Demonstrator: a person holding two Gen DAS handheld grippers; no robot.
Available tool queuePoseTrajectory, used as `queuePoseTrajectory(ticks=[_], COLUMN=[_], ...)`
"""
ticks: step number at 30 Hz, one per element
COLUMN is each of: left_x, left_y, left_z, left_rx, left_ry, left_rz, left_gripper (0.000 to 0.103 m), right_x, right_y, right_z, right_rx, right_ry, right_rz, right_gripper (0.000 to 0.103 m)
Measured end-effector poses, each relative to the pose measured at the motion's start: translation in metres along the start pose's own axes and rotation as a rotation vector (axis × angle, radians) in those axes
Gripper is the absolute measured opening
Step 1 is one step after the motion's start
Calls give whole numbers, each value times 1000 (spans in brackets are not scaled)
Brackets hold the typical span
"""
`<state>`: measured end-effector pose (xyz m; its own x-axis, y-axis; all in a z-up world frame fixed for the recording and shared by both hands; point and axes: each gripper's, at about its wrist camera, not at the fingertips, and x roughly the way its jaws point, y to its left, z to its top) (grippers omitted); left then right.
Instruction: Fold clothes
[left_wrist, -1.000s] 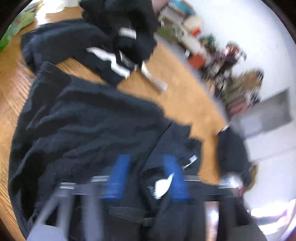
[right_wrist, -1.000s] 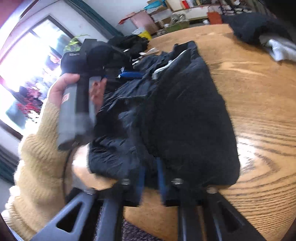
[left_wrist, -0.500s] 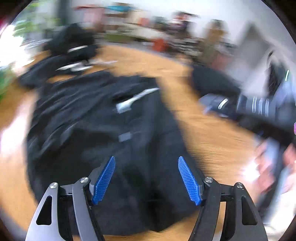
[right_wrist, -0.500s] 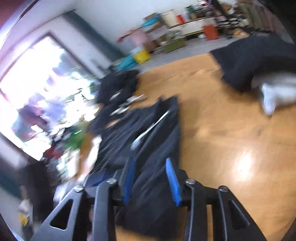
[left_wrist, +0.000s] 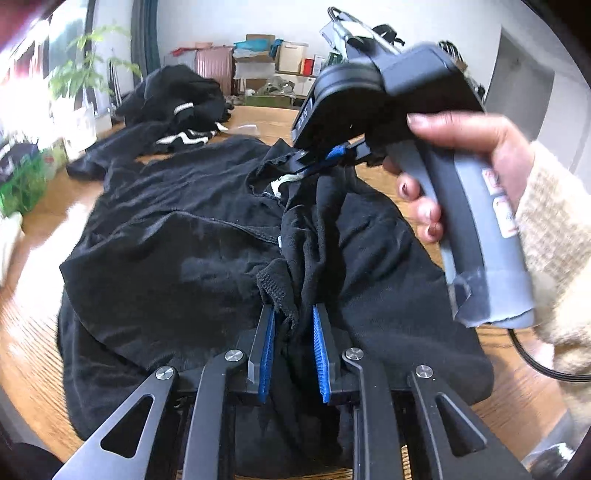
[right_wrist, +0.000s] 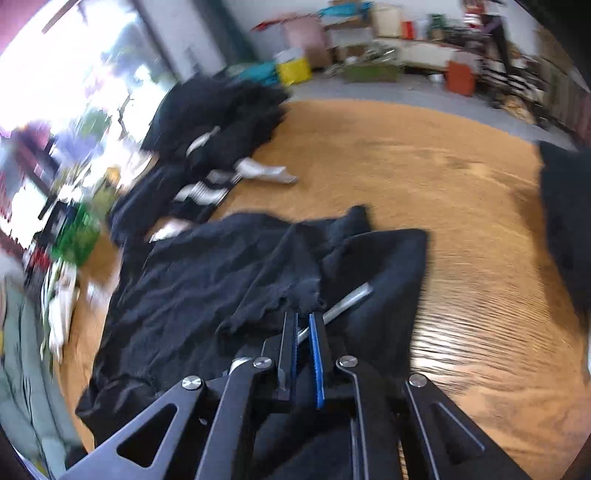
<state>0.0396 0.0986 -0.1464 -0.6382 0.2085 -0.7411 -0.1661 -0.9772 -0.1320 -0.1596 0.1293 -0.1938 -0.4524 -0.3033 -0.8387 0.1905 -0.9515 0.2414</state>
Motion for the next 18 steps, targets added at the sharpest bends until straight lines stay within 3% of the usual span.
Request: queuePoseTrajectory(ticks=[7,15,18], left_x=[2,-2,-3], left_y=[2,7,11], left_z=[-8,-11,-11], left_rx=[7,-28,-46], left_ry=[-24,-23,-23], left_rz=[-25,-69,-98], left_gripper=[22,23,23], right_x=[21,49,57], right_y=[15,28,36], right_z=[5,51,64], right_rx=[-55,-56,-50], right_ry=[66,46,46], right_rz=[1,-29,-1], right_gripper=[16,20,29])
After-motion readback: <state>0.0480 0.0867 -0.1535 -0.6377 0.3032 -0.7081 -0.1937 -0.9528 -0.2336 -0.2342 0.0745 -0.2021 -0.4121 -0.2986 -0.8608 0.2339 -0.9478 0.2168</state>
